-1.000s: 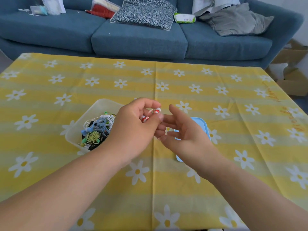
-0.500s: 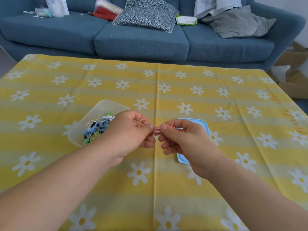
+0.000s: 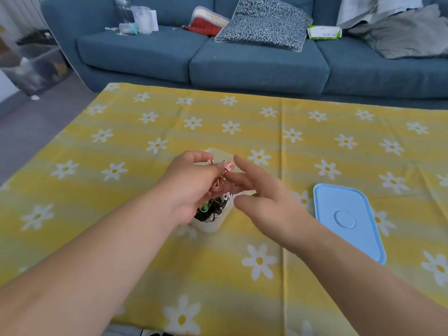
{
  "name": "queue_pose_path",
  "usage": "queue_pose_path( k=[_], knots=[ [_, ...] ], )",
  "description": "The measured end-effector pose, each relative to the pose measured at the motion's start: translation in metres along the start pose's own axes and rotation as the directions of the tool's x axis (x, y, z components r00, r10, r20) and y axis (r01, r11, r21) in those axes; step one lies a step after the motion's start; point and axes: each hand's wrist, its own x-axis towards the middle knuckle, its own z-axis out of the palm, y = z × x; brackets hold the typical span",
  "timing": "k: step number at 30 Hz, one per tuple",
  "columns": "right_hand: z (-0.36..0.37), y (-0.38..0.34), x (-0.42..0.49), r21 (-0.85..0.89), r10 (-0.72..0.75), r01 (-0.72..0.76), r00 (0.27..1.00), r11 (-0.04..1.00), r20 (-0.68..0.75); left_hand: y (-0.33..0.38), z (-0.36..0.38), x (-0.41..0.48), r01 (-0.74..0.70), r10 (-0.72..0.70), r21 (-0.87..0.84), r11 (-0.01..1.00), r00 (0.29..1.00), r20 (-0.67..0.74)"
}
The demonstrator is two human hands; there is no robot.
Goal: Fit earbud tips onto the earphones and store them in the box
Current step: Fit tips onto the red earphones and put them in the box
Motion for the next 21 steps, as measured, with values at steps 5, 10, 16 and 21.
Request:
queue_pose_path(
  k=[5, 10, 16, 21],
  knots=[
    [0.014, 0.007, 0.026, -0.252, 0.030, -0.123, 0.938, 0.960, -0.346, 0.003, -0.018, 0.018, -0.076, 0.084, 0.083, 0.994, 0.992, -0.092],
    [0.025, 0.026, 0.031, -0.178, 0.370, -0.381, 0.925, 0.907, -0.090, -0.002, -0.013, 0.022, -0.158, 0.174, 0.251, 0.955, 0.984, -0.040],
    [0.017, 0.022, 0.025, -0.233, 0.258, -0.282, 0.957, 0.930, -0.128, -0.013, -0.001, 0.026, -0.315, 0.356, 0.457, 0.832, 0.935, -0.004],
    [-0.012, 0.020, 0.006, -0.338, 0.227, -0.250, 0.968, 0.907, -0.106, -0.011, 0.015, 0.023, -0.506, 0.518, 0.649, 0.568, 0.833, 0.195]
  ],
)
